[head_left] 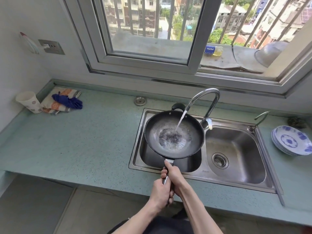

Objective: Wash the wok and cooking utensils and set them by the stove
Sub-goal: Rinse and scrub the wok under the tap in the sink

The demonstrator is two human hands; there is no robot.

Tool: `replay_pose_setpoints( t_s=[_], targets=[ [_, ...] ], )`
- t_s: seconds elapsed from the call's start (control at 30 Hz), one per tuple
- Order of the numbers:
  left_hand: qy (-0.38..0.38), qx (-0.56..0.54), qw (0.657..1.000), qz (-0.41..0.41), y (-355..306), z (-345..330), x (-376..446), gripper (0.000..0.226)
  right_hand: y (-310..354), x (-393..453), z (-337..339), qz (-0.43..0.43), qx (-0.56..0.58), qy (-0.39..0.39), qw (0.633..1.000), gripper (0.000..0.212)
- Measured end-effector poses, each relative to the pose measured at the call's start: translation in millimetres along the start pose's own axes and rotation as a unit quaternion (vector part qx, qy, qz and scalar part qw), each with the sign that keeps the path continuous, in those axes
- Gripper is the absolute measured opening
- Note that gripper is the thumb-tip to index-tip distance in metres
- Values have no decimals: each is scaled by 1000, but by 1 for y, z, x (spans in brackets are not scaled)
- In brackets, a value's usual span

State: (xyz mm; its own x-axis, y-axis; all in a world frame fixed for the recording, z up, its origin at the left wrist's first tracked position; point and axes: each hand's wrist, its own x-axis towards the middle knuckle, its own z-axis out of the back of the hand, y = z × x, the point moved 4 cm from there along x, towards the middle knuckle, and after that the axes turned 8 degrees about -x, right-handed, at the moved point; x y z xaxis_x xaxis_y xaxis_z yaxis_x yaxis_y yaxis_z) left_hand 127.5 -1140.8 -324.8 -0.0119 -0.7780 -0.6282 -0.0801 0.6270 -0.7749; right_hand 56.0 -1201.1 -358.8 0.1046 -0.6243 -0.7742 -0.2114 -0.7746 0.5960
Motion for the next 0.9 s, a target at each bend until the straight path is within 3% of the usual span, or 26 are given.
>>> replay_pose_setpoints(
  t_s=[0.27, 0.7, 0.9],
  targets=[
    [-48, -28, 998, -6, -12, 9, -5, 50, 5, 9, -22, 14, -54, 40, 998, 29],
    [22, 4, 1000, -8, -5, -15, 2, 50, 3, 4, 22, 2, 13, -6, 1000, 31],
    [10, 0, 1000, -2, 6, -5, 6, 50, -7, 11, 9, -15, 19, 5, 1000, 30]
  ],
)
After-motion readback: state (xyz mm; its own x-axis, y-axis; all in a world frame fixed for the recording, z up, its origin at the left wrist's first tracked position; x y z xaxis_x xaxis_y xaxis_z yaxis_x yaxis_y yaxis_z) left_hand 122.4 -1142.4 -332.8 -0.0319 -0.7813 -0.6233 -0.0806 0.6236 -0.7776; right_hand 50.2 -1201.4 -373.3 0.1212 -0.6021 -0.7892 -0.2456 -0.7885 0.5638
